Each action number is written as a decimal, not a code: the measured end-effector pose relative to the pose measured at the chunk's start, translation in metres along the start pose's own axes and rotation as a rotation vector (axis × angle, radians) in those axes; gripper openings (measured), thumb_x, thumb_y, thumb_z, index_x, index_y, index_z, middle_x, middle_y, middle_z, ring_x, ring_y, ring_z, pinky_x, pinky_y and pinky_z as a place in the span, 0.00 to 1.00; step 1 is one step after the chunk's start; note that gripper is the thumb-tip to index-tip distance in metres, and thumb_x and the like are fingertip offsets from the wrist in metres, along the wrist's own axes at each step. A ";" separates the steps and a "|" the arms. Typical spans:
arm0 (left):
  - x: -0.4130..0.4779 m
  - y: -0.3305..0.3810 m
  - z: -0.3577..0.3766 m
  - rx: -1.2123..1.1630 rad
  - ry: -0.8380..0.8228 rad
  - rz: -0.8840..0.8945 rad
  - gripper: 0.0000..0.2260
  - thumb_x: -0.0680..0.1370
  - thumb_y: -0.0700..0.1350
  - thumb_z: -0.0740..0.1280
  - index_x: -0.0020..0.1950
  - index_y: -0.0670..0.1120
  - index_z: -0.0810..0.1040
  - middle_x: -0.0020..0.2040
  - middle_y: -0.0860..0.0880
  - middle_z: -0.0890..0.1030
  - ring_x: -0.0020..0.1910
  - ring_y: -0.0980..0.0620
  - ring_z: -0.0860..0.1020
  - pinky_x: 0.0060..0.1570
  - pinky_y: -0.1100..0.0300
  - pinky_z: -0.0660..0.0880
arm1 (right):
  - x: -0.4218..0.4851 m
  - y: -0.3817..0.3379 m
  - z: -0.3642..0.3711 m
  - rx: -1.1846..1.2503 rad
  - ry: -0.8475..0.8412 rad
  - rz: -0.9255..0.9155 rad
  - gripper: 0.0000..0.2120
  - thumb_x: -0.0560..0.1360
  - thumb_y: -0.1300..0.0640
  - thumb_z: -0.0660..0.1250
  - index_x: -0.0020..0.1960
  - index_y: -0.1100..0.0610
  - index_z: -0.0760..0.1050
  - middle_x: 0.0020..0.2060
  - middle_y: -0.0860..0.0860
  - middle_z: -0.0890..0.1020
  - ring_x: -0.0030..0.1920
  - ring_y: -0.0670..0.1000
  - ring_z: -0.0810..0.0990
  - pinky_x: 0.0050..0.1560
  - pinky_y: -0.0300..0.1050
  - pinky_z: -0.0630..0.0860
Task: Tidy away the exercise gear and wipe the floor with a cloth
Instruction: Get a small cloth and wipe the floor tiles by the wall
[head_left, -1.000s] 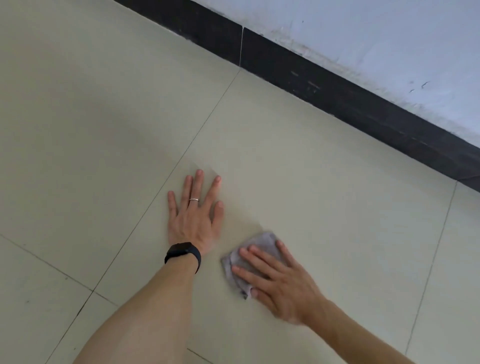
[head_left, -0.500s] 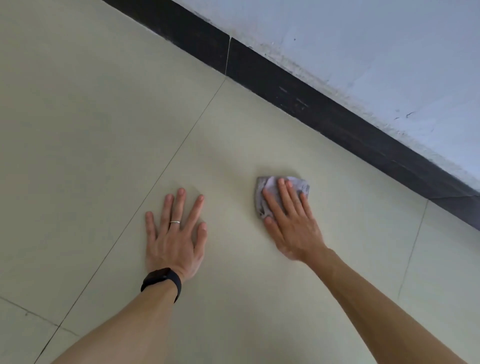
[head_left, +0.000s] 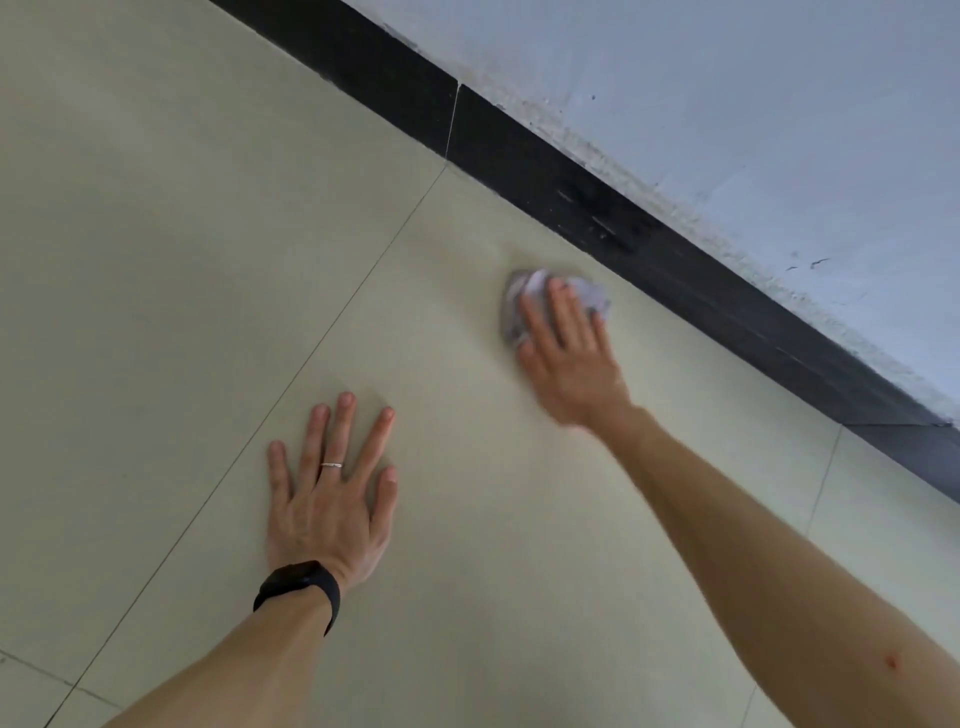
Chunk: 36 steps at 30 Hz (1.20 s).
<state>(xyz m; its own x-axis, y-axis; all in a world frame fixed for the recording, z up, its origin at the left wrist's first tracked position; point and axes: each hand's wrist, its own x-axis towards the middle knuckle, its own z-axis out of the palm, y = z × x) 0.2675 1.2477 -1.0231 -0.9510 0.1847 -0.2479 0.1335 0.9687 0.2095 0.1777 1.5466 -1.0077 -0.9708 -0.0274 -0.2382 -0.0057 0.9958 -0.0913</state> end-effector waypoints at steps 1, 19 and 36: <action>0.000 0.000 0.001 0.003 0.006 -0.001 0.27 0.82 0.59 0.45 0.81 0.62 0.44 0.82 0.55 0.42 0.81 0.50 0.46 0.76 0.40 0.43 | 0.014 0.012 -0.005 0.036 -0.015 0.124 0.29 0.84 0.43 0.37 0.82 0.51 0.45 0.82 0.55 0.45 0.81 0.56 0.44 0.79 0.62 0.46; 0.000 0.000 -0.002 0.017 -0.031 -0.021 0.26 0.82 0.61 0.41 0.78 0.65 0.36 0.81 0.56 0.34 0.80 0.51 0.39 0.77 0.40 0.40 | -0.078 -0.032 0.024 0.169 -0.013 0.300 0.28 0.84 0.42 0.40 0.81 0.44 0.38 0.81 0.54 0.40 0.81 0.55 0.38 0.79 0.64 0.43; -0.037 -0.010 -0.036 -0.037 -0.166 0.059 0.29 0.83 0.59 0.51 0.81 0.61 0.42 0.81 0.53 0.36 0.80 0.52 0.37 0.77 0.43 0.38 | -0.233 -0.115 0.076 0.158 0.022 0.099 0.28 0.84 0.44 0.44 0.82 0.45 0.42 0.81 0.55 0.42 0.81 0.54 0.39 0.79 0.62 0.40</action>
<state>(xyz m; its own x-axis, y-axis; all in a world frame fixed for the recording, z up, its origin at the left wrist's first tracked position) 0.2914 1.2251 -0.9824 -0.8823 0.2689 -0.3863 0.1745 0.9491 0.2621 0.4233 1.4321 -1.0150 -0.9698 0.0737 -0.2323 0.1261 0.9674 -0.2196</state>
